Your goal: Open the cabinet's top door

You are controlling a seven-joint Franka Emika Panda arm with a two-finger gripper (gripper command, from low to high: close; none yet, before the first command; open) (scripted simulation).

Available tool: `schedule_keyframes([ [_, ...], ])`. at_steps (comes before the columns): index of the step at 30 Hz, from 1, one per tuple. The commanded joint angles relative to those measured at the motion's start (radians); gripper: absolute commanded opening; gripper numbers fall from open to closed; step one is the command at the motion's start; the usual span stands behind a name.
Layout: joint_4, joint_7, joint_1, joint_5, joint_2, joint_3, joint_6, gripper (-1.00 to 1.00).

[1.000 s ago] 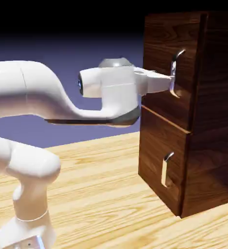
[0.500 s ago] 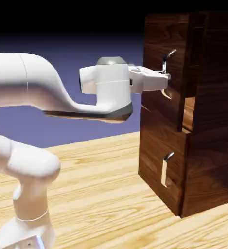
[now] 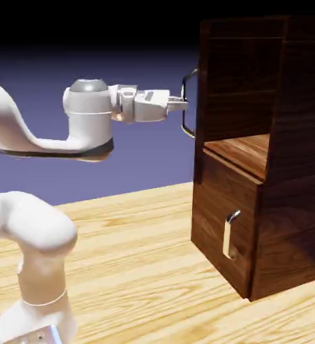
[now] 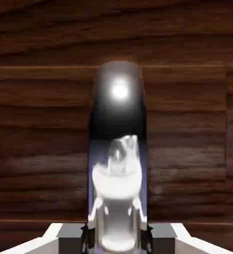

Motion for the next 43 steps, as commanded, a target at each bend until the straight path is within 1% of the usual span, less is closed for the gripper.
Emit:
schedule_keyframes([
  [1, -0.001, -0.002, 0.000, 0.038, 0.000, 0.036, -0.038, -1.00],
  [7, 0.031, 0.005, -0.006, 0.252, 0.046, 0.254, -0.269, -1.00],
  [13, 0.136, 0.037, -0.047, 0.442, 0.163, 0.471, -0.515, -1.00],
  [22, 0.414, 0.115, -0.225, 0.639, 0.425, 0.795, -0.905, -1.00],
  [31, 0.710, 0.215, -0.479, 0.693, 0.699, 1.122, -1.259, -1.00],
  [37, 0.840, 0.280, -0.652, 0.682, 0.839, 1.339, -1.423, -1.00],
  [40, 0.874, 0.291, -0.754, 0.683, 0.862, 1.447, -1.456, -1.00],
  [43, 0.901, 0.279, -0.863, 0.699, 0.839, 1.538, -1.457, -1.00],
])
